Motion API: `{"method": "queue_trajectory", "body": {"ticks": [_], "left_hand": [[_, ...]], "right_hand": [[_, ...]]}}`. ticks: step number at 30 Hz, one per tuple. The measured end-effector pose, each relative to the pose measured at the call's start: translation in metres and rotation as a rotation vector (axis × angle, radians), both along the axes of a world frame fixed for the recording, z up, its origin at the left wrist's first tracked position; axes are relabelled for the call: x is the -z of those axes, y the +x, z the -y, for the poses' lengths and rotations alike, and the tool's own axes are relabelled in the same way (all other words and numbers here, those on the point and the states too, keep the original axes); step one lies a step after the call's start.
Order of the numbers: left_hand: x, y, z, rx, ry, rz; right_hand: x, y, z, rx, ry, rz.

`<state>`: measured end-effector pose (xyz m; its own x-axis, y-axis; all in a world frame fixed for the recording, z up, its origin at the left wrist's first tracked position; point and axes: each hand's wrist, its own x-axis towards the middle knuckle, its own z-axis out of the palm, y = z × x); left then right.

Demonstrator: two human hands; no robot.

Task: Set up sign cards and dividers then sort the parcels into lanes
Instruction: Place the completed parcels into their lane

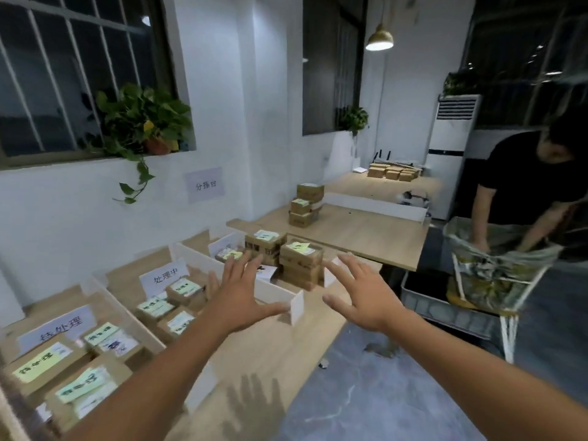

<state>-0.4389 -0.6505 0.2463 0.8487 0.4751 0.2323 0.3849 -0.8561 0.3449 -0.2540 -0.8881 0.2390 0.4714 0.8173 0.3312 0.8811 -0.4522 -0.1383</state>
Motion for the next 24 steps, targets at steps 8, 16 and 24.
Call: {"method": "queue_trajectory", "body": {"ticks": [8, 16, 24], "left_hand": [[0.007, 0.206, 0.11, 0.05, 0.012, -0.029], [0.019, 0.377, 0.112, 0.097, -0.006, -0.047], [0.04, 0.58, 0.064, 0.087, -0.065, -0.089]], "right_hand": [[0.002, 0.174, 0.117, 0.148, 0.014, -0.055], [0.019, 0.333, 0.119, 0.119, 0.002, -0.084], [0.025, 0.53, 0.057, 0.089, -0.041, -0.163]]}}
